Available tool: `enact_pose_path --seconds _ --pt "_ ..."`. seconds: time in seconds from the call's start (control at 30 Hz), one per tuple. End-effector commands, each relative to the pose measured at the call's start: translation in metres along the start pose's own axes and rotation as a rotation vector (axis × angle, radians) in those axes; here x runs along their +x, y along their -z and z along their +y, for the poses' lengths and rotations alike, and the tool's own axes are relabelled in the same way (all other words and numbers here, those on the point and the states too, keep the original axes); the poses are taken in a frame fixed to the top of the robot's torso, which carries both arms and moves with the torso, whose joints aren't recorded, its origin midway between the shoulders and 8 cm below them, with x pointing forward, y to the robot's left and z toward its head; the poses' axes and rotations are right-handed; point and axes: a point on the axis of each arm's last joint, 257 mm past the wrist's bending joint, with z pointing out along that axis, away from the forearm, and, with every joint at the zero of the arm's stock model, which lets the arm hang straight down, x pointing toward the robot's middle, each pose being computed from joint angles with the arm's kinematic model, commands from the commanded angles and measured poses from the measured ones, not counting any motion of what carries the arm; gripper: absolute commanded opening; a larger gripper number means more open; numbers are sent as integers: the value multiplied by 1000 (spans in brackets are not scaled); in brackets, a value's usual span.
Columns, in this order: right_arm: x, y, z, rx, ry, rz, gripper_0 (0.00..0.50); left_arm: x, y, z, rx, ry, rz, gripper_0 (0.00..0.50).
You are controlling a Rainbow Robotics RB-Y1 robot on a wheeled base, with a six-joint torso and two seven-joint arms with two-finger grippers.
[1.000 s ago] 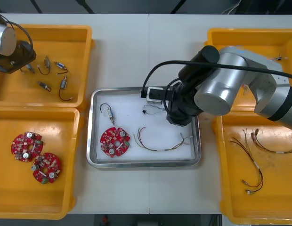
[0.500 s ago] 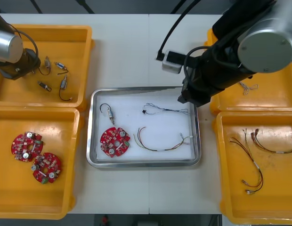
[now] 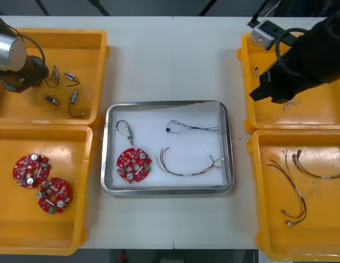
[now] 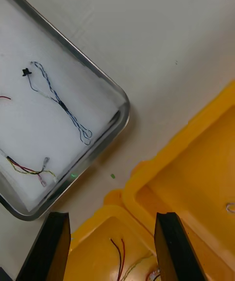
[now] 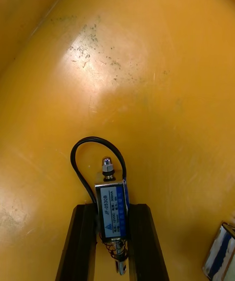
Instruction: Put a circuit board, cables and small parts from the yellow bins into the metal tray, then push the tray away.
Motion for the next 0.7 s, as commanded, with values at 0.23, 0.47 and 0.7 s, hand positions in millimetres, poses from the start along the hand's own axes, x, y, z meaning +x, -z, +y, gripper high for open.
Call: enact_pose_path --seconds 0.23,0.47,0.7 --pt "58 38 -56 142 -330 55 500 -15 9 -13 11 -85 -33 0" --pt "95 44 -75 215 -510 117 500 -31 33 -8 -17 -99 -8 0" --pt "130 48 -88 263 -693 148 500 -38 78 -8 -35 -113 82 0"
